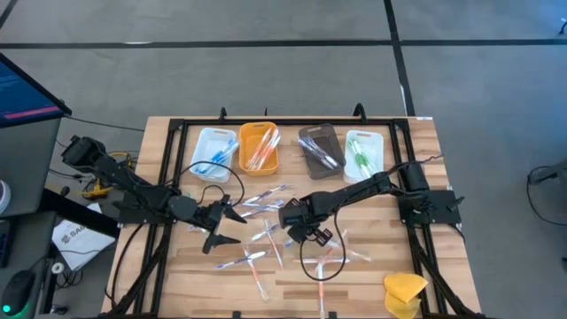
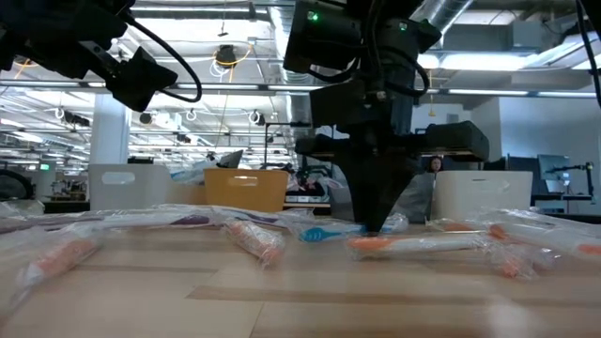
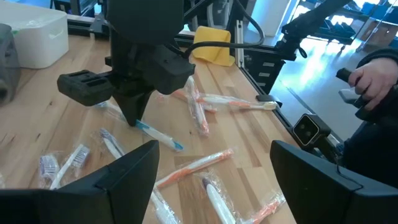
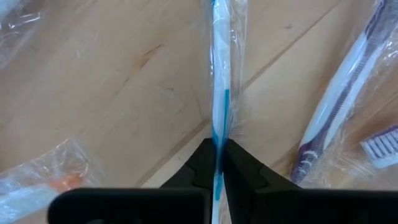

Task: Pick & Place Toothbrushes
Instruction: Put the blue toothbrush into the left white bin, then put the violet toothbrush into the gray bin

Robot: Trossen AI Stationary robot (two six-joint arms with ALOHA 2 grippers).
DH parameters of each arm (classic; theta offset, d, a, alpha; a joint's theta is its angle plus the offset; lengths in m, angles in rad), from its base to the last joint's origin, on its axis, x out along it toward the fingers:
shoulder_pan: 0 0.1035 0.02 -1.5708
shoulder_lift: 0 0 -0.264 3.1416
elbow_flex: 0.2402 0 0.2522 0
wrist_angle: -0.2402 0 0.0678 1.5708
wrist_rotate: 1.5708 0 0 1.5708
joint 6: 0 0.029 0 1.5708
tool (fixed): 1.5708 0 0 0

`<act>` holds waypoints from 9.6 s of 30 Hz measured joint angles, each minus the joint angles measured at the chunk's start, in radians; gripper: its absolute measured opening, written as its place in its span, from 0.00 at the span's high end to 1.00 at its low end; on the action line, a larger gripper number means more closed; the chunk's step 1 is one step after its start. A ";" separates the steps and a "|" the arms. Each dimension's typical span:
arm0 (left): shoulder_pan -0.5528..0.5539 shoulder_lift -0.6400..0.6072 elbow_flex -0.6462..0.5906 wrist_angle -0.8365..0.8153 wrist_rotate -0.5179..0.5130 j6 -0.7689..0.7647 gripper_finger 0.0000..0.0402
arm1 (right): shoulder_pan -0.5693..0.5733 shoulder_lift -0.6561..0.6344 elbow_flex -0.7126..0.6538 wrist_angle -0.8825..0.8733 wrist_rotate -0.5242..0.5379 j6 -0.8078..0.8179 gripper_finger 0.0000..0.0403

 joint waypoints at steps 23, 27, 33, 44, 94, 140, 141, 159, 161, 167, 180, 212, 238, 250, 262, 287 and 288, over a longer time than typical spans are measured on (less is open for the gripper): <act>0.000 0.000 0.000 0.075 -0.009 -0.004 0.25 | 0.058 0.017 0.294 -0.386 0.012 0.048 0.96; 0.000 -0.001 0.000 0.109 -0.009 0.054 0.25 | 0.057 0.015 0.361 -0.465 0.093 0.119 0.97; 0.000 0.000 0.000 0.109 -0.009 0.122 0.25 | 0.069 0.014 0.479 -0.539 0.132 0.152 0.96; -0.005 0.166 0.000 0.221 0.009 0.434 0.25 | 0.144 0.011 0.681 -0.393 0.154 0.149 0.96; -0.053 0.260 0.066 0.514 -0.051 0.750 0.64 | 0.056 0.022 0.681 -0.078 0.152 -0.011 0.95; 0.082 -0.216 0.535 -0.902 -0.399 0.171 0.95 | 0.450 -0.326 0.531 -0.675 0.681 1.053 0.84; 0.107 -0.213 0.581 -0.987 -0.398 0.133 0.95 | 0.467 -0.331 0.506 -0.673 0.714 1.072 0.84; 0.942 0.037 0.865 -1.382 0.090 0.219 0.95 | 0.588 -0.473 0.130 -0.596 0.970 1.366 0.84; 1.031 0.080 0.865 -1.393 0.141 0.236 0.95 | 0.585 -0.485 0.100 -0.565 0.970 1.363 0.84; 1.192 0.198 0.857 -1.403 0.231 0.287 0.95 | 0.577 -0.499 0.031 -0.522 0.971 1.362 0.84; 1.292 0.322 0.735 -1.344 0.315 0.341 0.95 | 0.568 -0.501 0.018 -0.485 0.974 1.328 0.84; 1.335 0.421 0.656 -1.216 0.290 0.384 0.62 | 0.524 -0.500 0.018 -0.456 0.965 1.328 0.84; 1.205 -0.054 0.656 -1.319 0.296 0.392 0.42 | 0.523 -0.500 0.018 -0.455 0.964 1.327 0.84; 0.667 -0.211 0.474 -1.386 0.464 0.209 0.44 | 0.493 -0.500 0.006 -0.424 0.963 1.326 0.84; 0.349 0.040 0.455 -1.351 0.190 -0.093 0.50 | 0.463 -0.499 -0.096 -0.374 0.920 1.309 0.84; 0.332 0.373 0.454 -1.362 0.095 -0.523 0.55 | 0.464 -0.499 -0.097 -0.234 0.858 1.167 0.84; 0.332 0.378 0.454 -1.362 0.095 -0.556 0.55 | 0.464 -0.499 -0.097 -0.234 0.858 1.167 0.84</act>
